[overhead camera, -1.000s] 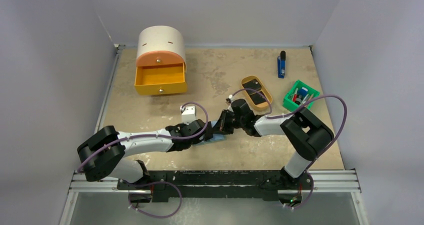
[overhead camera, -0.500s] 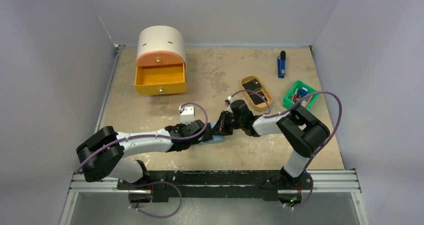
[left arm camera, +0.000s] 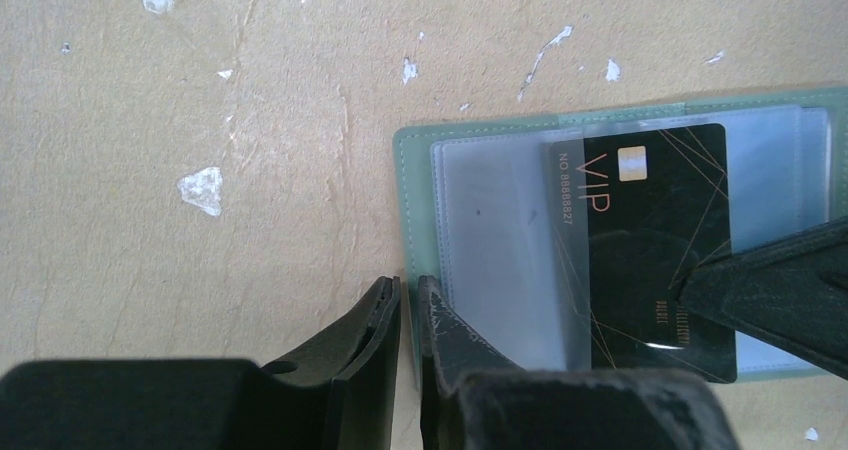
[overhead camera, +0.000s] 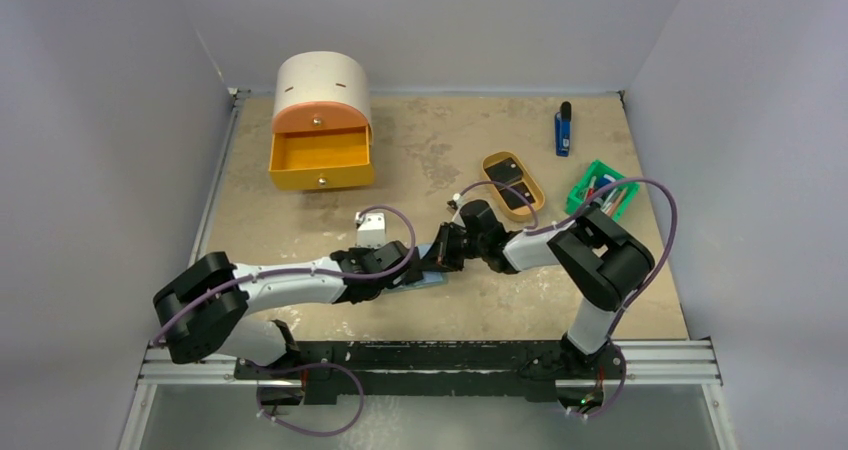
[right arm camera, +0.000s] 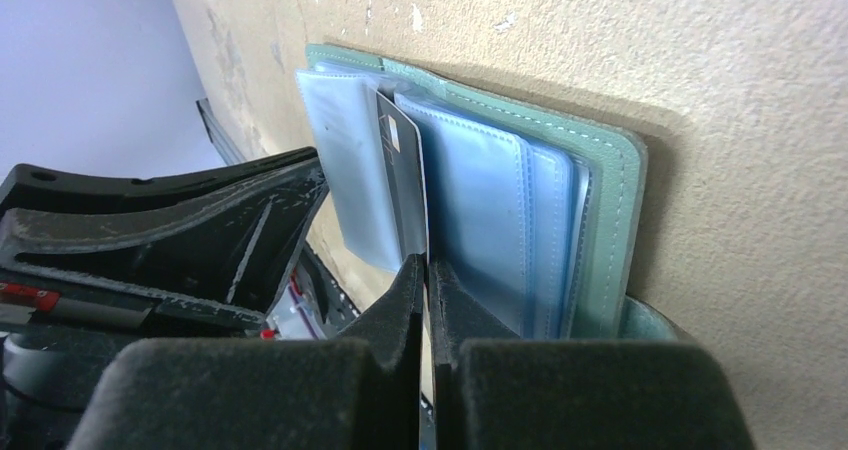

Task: Put the credit cards into the card holder
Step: Insert the credit card into the card holder.

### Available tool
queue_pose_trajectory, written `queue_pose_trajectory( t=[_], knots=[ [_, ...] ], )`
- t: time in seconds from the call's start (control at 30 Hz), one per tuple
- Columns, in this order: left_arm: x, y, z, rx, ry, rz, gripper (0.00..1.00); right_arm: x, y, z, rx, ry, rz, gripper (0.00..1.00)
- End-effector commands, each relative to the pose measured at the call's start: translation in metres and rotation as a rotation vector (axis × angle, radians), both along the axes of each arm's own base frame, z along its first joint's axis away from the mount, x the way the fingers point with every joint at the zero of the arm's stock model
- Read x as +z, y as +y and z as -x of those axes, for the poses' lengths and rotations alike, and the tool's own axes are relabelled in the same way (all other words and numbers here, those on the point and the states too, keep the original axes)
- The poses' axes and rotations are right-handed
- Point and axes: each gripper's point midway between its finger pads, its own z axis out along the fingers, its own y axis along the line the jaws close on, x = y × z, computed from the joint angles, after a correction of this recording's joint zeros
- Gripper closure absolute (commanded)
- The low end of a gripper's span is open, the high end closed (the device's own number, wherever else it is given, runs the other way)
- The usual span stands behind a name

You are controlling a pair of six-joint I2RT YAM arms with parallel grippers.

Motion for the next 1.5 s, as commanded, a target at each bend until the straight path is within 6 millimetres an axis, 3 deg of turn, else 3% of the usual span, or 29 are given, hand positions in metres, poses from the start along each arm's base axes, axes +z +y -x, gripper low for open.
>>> queue_pose_trajectory(
  t=[0.0,0.23,0.53,0.97,1.47],
  knots=[
    [0.004,-0.009,-0.01,0.01,-0.028,0.01,0.89,-0.009,0.001,0.01,0.031,0.033,0.002,1.0],
    [-0.004,-0.006,-0.008,0.008,-0.017,0.002,0.93,-0.004,0.008,0.013,0.064,0.046,-0.045,1.0],
    [-0.008,-0.005,-0.005,0.009,-0.011,0.003,0.95,0.018,0.02,0.014,0.087,0.025,-0.179,1.0],
    [-0.01,-0.01,-0.004,0.003,-0.002,0.027,0.96,-0.013,0.011,0.019,0.097,0.094,-0.026,1.0],
    [-0.014,-0.013,-0.002,-0.003,0.012,0.045,0.97,-0.008,0.022,0.01,0.085,0.077,-0.046,1.0]
  ],
)
